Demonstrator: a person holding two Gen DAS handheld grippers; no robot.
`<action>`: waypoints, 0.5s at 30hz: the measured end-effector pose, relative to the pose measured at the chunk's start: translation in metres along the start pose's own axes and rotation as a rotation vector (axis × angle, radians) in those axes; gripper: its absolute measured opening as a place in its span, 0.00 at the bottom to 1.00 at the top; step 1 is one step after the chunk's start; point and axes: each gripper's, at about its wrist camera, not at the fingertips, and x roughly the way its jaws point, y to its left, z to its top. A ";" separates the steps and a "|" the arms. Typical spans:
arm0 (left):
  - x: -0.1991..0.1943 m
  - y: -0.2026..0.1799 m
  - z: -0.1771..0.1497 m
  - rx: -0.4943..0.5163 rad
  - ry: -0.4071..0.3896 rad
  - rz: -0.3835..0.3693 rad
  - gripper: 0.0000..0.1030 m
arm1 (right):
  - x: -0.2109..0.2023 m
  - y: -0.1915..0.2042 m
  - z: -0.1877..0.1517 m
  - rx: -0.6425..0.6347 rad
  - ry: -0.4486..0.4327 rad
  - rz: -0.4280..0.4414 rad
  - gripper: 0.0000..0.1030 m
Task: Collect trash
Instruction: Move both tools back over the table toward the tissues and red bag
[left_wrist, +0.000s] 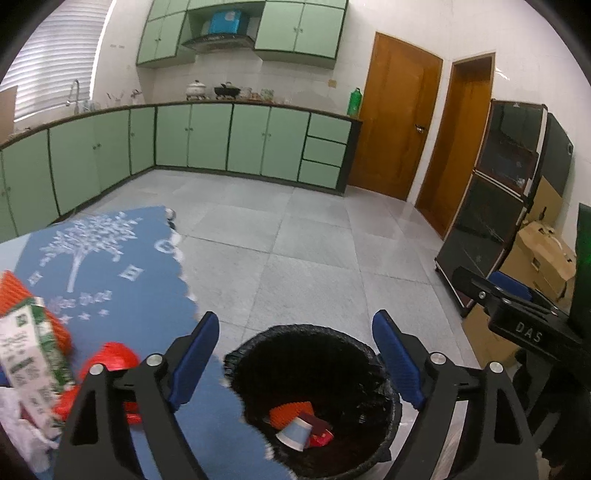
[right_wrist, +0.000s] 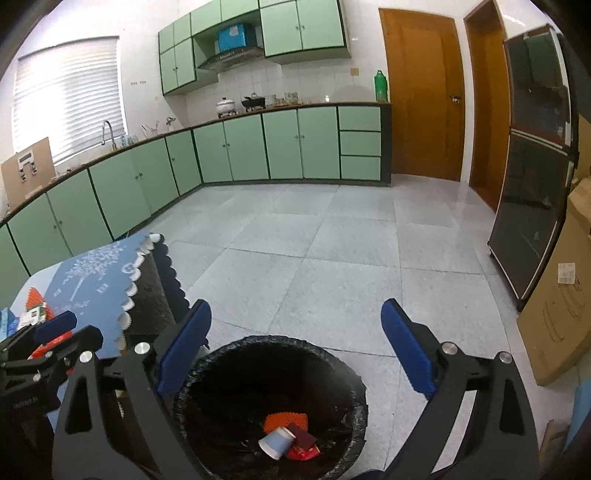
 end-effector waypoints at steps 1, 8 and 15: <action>-0.009 0.004 0.000 0.000 -0.008 0.012 0.82 | -0.005 0.004 0.000 0.002 -0.005 0.009 0.89; -0.060 0.039 -0.004 -0.036 -0.049 0.100 0.84 | -0.030 0.042 -0.005 -0.013 -0.026 0.054 0.90; -0.111 0.094 -0.021 -0.087 -0.086 0.252 0.84 | -0.041 0.094 -0.013 -0.050 -0.025 0.126 0.90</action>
